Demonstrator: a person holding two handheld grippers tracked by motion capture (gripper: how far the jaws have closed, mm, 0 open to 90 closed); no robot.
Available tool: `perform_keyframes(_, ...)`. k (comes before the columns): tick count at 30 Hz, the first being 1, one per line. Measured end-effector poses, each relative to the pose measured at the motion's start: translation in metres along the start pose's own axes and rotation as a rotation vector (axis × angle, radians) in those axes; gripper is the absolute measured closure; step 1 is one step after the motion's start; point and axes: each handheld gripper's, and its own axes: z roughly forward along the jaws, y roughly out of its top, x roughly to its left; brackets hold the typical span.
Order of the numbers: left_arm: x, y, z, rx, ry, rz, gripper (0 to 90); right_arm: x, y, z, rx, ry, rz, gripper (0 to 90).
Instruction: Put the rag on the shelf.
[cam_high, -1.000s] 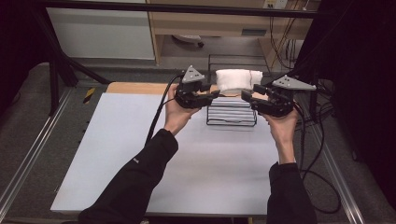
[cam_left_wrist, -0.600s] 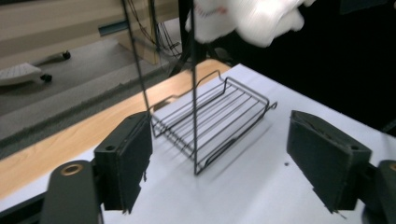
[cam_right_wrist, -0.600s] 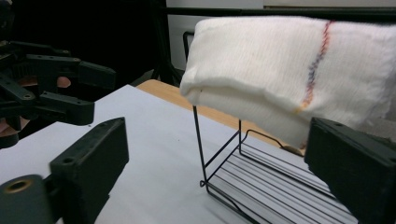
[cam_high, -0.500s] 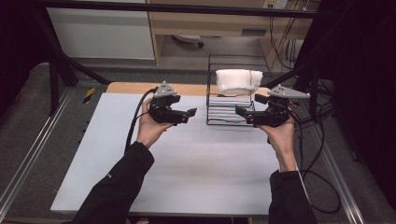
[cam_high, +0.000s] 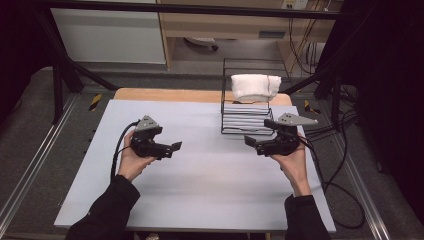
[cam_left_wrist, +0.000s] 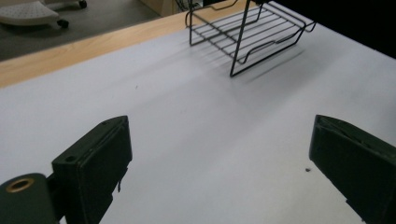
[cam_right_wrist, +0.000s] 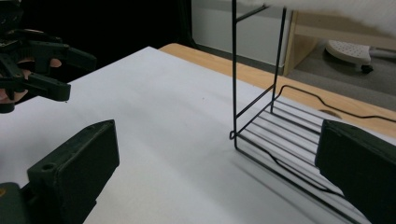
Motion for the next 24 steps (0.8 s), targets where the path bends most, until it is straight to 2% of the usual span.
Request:
perform_keyframes(12, 0.017, -0.063, -0.029, 0.035, 0.026, -0.021, 5.7, 0.0, -0.045, 0.004, 0.052, 0.017, 0.015, 0.4)
perform_keyframes(20, 0.022, -0.093, -0.045, 0.064, 0.034, -0.021, 6.1, -0.002, -0.083, 0.004, 0.122, 0.036, 0.04, 0.3)
perform_keyframes(24, 0.024, -0.103, -0.051, 0.068, 0.039, -0.022, 6.1, -0.003, -0.097, -0.001, 0.148, 0.032, 0.054, 0.3)
